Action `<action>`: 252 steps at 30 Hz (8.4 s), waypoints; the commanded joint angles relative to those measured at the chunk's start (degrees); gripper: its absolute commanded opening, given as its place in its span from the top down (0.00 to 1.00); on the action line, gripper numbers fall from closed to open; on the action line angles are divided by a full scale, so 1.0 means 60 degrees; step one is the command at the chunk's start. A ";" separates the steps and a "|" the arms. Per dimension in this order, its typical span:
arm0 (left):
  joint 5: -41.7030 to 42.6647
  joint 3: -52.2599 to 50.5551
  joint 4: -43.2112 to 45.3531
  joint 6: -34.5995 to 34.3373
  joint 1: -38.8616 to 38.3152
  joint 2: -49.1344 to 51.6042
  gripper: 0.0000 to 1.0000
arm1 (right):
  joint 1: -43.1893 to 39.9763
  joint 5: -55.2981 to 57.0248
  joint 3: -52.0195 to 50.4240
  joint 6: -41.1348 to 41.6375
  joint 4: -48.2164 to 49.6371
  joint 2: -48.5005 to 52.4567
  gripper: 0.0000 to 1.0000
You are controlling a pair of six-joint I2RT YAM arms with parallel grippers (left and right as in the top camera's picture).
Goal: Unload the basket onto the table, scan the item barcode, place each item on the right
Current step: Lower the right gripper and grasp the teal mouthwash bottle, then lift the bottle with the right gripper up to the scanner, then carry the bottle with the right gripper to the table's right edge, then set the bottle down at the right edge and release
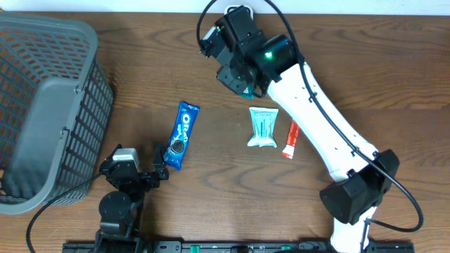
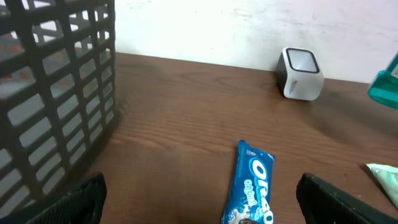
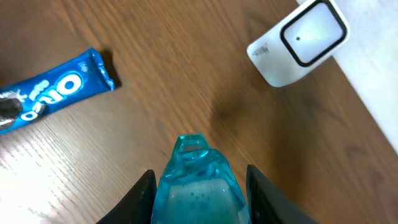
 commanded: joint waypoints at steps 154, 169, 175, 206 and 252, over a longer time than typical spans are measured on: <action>0.0018 -0.0623 0.0022 -0.0987 0.0029 0.0047 0.02 | -0.8346 0.8495 -0.2896 0.3417 0.2841 0.3938 0.68; 0.0018 -0.0623 0.0022 -0.0987 0.0029 0.0047 0.02 | -0.8735 0.8451 -0.3781 0.7300 0.1912 0.3938 0.44; 0.0018 -0.0623 0.0022 -0.0987 0.0029 0.0047 0.02 | -0.9136 0.8455 -0.3781 0.8670 0.1180 0.3934 0.01; 0.0018 -0.0623 0.0018 -0.0987 0.0029 0.0047 0.02 | -0.8127 0.7340 -0.3734 1.7110 -0.2922 0.3468 0.01; 0.0018 -0.0623 0.0022 -0.0987 0.0029 0.0047 0.02 | -0.9621 0.7260 -0.8003 0.9202 0.3978 0.1504 0.99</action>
